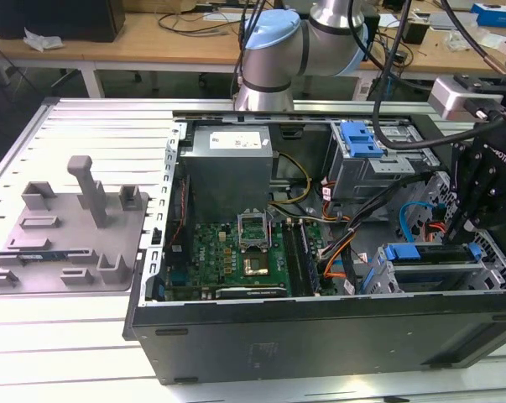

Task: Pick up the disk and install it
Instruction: 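Insert the first disk wire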

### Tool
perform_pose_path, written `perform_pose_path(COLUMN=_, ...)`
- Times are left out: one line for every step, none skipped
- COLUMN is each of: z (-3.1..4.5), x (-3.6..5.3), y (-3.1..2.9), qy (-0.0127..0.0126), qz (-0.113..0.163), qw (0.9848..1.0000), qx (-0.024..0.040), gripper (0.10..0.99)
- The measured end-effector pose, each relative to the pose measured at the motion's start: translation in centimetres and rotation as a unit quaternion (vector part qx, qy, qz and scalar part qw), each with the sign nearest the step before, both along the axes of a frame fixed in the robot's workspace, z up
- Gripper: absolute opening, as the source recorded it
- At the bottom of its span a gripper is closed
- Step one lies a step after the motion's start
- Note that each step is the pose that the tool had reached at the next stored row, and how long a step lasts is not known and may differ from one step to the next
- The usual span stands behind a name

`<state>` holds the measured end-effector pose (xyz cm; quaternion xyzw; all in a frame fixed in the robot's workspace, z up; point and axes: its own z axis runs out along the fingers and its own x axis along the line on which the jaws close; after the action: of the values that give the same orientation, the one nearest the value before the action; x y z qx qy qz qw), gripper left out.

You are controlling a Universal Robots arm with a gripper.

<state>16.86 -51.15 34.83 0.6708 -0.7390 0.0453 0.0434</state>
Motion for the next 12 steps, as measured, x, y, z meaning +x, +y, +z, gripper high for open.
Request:
perform_pose_path(z=-0.02, x=0.0, y=0.0, qy=0.0, qz=0.0, qw=1.0, qx=0.0, gripper=0.169)
perform_pose_path(z=-0.03, x=0.0, y=0.0, qy=0.0, qz=0.0, qw=1.0, qx=0.0, gripper=0.169)
perform_pose_path(z=-0.05, x=0.0, y=0.0, qy=0.0, qz=0.0, qw=1.0, qx=0.0, gripper=0.169)
perform_pose_path(z=-0.06, x=0.0, y=0.0, qy=0.0, qz=0.0, qw=1.0, qx=0.0, gripper=0.169)
perform_pose_path(z=-0.08, x=0.0, y=0.0, qy=0.0, qz=0.0, qw=1.0, qx=0.0, gripper=0.169)
perform_pose_path(z=-0.1, x=0.0, y=0.0, qy=0.0, qz=0.0, qw=1.0, qx=0.0, gripper=0.169)
perform_pose_path(z=-0.12, x=0.0, y=0.0, qy=0.0, qz=0.001, qw=1.0, qx=0.0, gripper=0.169)
perform_pose_path(z=-0.16, x=0.0, y=0.0, qy=0.0, qz=0.001, qw=1.0, qx=0.0, gripper=0.169)
perform_pose_path(z=-0.18, x=0.0, y=0.0, qy=0.0, qz=0.001, qw=1.0, qx=0.0, gripper=0.169)
perform_pose_path(z=-0.22, x=0.0, y=0.0, qy=0.0, qz=0.001, qw=1.0, qx=0.0, gripper=0.169)
perform_pose_path(z=-0.25, x=0.0, y=0.0, qy=0.0, qz=0.002, qw=1.0, qx=0.0, gripper=0.169)
perform_pose_path(z=-0.28, x=0.0, y=0.0, qy=0.0, qz=0.002, qw=1.0, qx=0.0, gripper=0.169)
